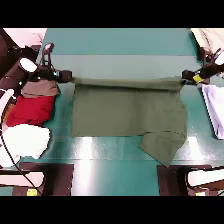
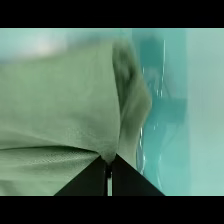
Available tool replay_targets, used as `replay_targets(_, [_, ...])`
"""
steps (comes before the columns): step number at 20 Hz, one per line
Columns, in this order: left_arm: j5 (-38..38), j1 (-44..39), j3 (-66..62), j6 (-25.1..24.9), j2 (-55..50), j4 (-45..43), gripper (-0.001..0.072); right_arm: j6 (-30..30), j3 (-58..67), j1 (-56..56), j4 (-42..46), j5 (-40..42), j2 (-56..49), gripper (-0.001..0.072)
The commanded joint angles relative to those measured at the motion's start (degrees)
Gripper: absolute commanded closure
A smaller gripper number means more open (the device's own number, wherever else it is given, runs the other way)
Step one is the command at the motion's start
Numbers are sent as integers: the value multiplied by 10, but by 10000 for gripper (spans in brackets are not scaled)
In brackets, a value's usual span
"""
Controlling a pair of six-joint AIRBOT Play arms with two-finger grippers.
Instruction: Fold the shirts.
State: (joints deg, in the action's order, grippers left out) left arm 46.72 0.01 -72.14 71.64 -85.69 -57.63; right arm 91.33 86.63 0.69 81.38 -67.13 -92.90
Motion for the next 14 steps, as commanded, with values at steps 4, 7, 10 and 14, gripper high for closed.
replay_targets(4, [0, 0, 68, 12, 0, 3, 555, 8, -141, -2, -39, 53, 62, 691])
replay_targets(7, [24, 2, 66, 36, 6, 8, 35, 8, -146, 3, -73, 34, 76, 340])
replay_targets(10, [125, 34, 50, 27, 32, 6, 183, -24, -129, 24, -84, -43, 113, 342])
replay_targets(14, [214, 87, 118, 10, 115, 4, 187, -90, -178, 86, -132, -122, 211, 343])
